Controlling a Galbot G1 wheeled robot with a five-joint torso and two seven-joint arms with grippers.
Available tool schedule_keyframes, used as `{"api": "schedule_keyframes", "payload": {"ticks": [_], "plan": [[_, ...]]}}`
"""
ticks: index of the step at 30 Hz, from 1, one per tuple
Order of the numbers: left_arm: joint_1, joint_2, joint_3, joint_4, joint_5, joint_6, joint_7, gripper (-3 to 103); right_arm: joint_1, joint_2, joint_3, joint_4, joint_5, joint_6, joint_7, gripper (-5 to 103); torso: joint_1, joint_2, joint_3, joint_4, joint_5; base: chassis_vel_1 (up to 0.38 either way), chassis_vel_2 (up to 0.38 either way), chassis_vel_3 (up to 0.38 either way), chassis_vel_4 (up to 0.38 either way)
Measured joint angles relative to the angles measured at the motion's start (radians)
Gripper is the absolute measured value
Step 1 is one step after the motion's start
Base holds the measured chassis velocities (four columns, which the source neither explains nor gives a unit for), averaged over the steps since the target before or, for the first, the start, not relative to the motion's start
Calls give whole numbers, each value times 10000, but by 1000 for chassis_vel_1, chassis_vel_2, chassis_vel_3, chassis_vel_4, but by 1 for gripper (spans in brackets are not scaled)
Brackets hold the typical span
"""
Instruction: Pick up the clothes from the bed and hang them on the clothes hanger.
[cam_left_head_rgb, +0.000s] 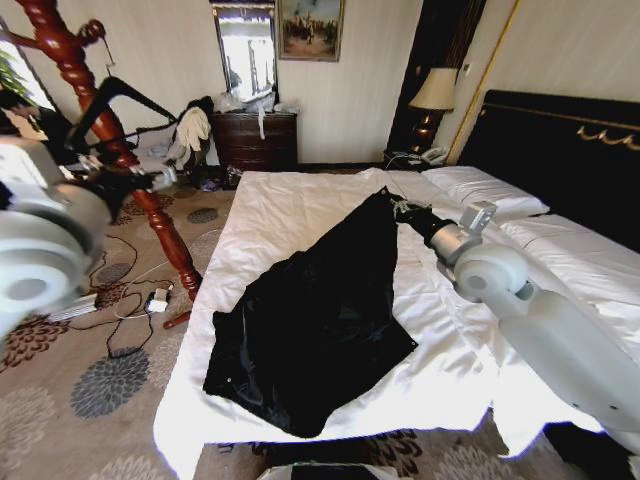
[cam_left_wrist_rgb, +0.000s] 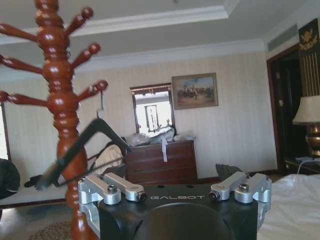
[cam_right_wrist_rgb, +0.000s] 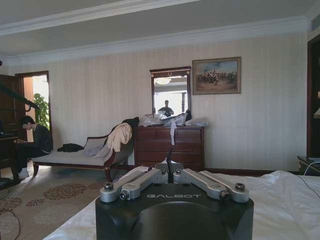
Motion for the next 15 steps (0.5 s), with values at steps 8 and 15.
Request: {"api": "schedule_keyframes", "payload": {"ticks": [8, 15], "plan": [[-409, 941, -756, 664, -925, 457, 54, 100, -108, -4, 10, 47, -34, 3, -3, 0, -1, 0, 0, 0, 2, 0, 0, 0, 0], [-613, 1307, -633, 1877, -1114, 558, 160, 100, -395, -81, 238, 264, -71, 18, 17, 0, 0, 0, 0, 1, 1, 0, 0, 0, 0]]}}
